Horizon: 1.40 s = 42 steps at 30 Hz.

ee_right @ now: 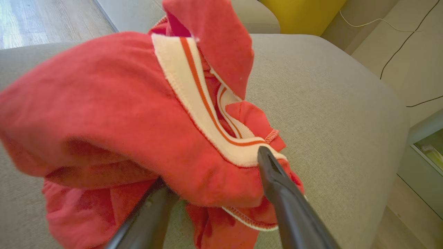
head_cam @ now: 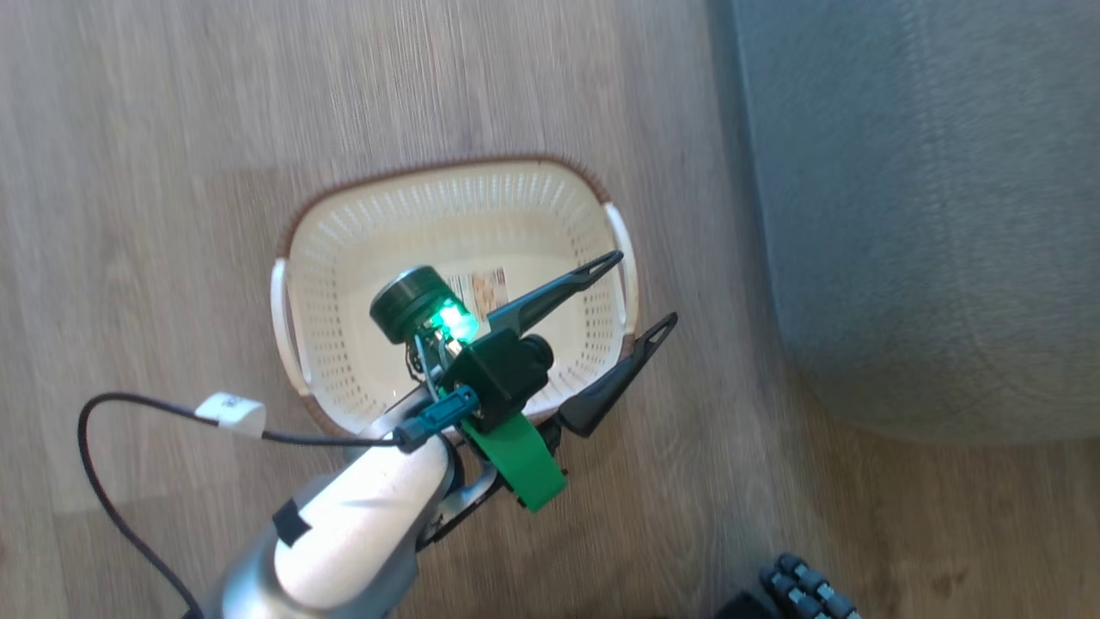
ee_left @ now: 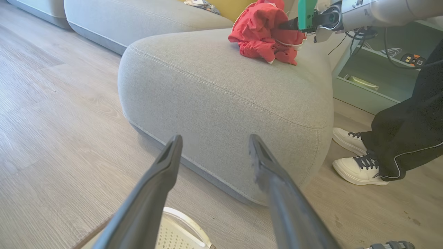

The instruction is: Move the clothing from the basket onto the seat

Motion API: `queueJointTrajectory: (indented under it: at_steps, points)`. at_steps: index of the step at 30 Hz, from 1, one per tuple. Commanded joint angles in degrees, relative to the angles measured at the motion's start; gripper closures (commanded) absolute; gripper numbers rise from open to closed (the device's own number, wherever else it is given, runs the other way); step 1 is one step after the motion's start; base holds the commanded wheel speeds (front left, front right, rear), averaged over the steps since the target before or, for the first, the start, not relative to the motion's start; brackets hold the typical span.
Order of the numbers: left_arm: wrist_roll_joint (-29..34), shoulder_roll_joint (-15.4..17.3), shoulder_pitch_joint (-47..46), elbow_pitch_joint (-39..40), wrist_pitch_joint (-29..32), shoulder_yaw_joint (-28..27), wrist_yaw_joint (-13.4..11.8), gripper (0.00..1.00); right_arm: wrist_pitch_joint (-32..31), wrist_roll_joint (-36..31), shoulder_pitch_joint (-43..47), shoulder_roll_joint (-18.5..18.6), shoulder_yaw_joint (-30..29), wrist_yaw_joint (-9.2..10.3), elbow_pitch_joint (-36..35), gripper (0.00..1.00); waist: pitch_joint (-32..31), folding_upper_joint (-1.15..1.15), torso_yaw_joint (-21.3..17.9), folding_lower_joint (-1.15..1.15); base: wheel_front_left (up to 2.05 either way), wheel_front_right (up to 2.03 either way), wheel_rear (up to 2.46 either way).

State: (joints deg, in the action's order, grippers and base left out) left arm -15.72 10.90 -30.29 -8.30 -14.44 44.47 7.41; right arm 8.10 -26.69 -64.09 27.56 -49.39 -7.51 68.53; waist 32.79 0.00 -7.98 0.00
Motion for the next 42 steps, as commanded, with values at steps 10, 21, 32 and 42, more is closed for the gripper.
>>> queueJointTrajectory:
  at_steps: [10, 21, 32, 42]
  points:
    - [-1.1, -2.1, 7.6, -0.1, -0.6, -3.6, 0.1, 0.0, 6.5, -0.7, 1.7, -1.8, 10.2, 0.02, 2.5, 0.0, -17.7, 0.0, -2.0, 0.0, 0.0, 0.0, 0.0]
    - [0.1, -3.8, 13.5, 0.5, -0.6, -11.4, 0.1, 0.0, 6.9, 23.5, 10.8, -8.5, 31.9, 0.02, -12.6, 0.0, -26.5, 0.0, -2.0, 0.0, 0.0, 0.0, 0.0]
    - [4.7, -7.3, 19.1, 1.3, -0.6, -25.8, -2.4, 0.0, 6.9, 53.1, 37.9, -3.3, 52.6, 0.02, -46.1, 0.0, -30.4, 0.0, 1.0, 0.0, 0.0, 0.0, 0.0]
    - [5.7, -8.0, 22.0, 3.1, -0.6, -36.0, -7.7, 0.0, 6.9, 54.6, 50.5, -9.6, 53.8, 0.02, -60.3, 0.0, -31.3, 0.0, 5.8, 0.0, 0.0, 0.0, 0.0]
